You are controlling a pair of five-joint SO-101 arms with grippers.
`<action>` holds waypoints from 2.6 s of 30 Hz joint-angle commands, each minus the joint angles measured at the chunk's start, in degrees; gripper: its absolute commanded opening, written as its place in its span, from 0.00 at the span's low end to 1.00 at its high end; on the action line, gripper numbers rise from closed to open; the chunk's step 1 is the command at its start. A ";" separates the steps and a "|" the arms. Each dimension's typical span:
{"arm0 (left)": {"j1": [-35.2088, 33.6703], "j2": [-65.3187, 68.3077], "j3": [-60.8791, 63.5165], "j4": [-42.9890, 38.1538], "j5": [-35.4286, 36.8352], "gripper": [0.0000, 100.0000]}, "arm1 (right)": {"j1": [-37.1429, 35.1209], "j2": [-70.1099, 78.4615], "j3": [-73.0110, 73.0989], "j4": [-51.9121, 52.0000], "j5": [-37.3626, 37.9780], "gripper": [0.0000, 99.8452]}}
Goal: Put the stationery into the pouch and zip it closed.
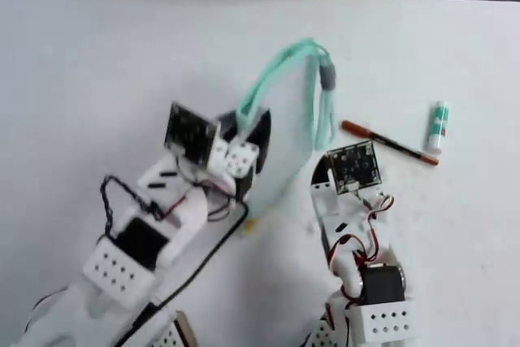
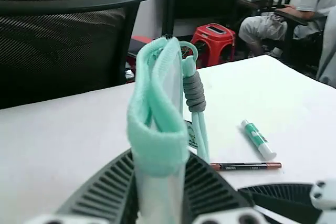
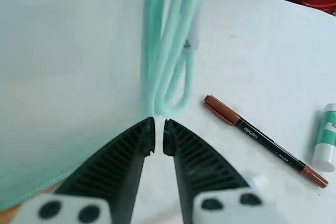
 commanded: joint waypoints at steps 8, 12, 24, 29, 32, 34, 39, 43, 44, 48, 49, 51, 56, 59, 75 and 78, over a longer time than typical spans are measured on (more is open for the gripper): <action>-16.31 -6.90 -11.16 3.52 2.81 0.03 | 1.01 -0.40 -0.44 -1.01 0.00 0.04; -19.56 -9.54 -8.00 6.42 2.81 0.03 | 1.01 -0.40 -0.44 -1.01 0.00 0.04; -28.97 -9.54 5.89 7.65 2.73 0.03 | 8.75 0.13 -17.49 16.04 1.23 0.04; -29.85 -9.80 10.29 7.56 2.81 0.03 | 12.88 5.14 -17.85 16.84 20.84 0.04; -28.35 -9.89 10.46 7.56 2.90 0.02 | 19.91 12.53 -19.87 16.84 23.82 0.06; -27.38 -9.80 10.64 7.56 2.73 0.02 | 24.48 18.42 -22.15 16.84 21.19 0.10; -26.15 -9.89 11.25 7.03 2.73 0.02 | 25.80 33.45 -27.87 20.53 10.20 0.21; -25.63 -9.71 11.69 7.12 2.73 0.02 | 22.29 45.67 -30.95 22.81 -3.87 0.24; -25.63 -9.89 12.48 6.68 2.64 0.03 | 22.46 48.66 -31.47 22.64 -5.98 0.24; -25.63 -9.89 14.15 4.31 2.64 0.03 | 24.13 60.53 -35.34 22.29 -12.04 0.24; -25.63 -9.89 14.51 3.69 2.64 0.03 | 24.13 63.34 -36.66 22.20 -13.27 0.24; -25.63 -9.89 14.95 2.81 2.64 0.03 | 24.40 68.79 -38.59 20.97 -15.12 0.24; -22.20 -9.89 14.95 3.25 2.73 0.03 | 29.05 80.84 -43.08 16.04 -16.44 0.24; -18.42 -9.98 15.38 3.60 1.67 0.03 | 29.93 87.34 -46.24 14.90 -16.35 0.24; -14.29 -15.43 14.95 4.84 -1.14 0.02 | 26.51 91.82 -58.37 15.78 -12.57 0.02; -12.70 -22.37 14.95 10.46 -1.23 0.03 | 22.90 82.42 -58.64 19.74 -8.97 0.02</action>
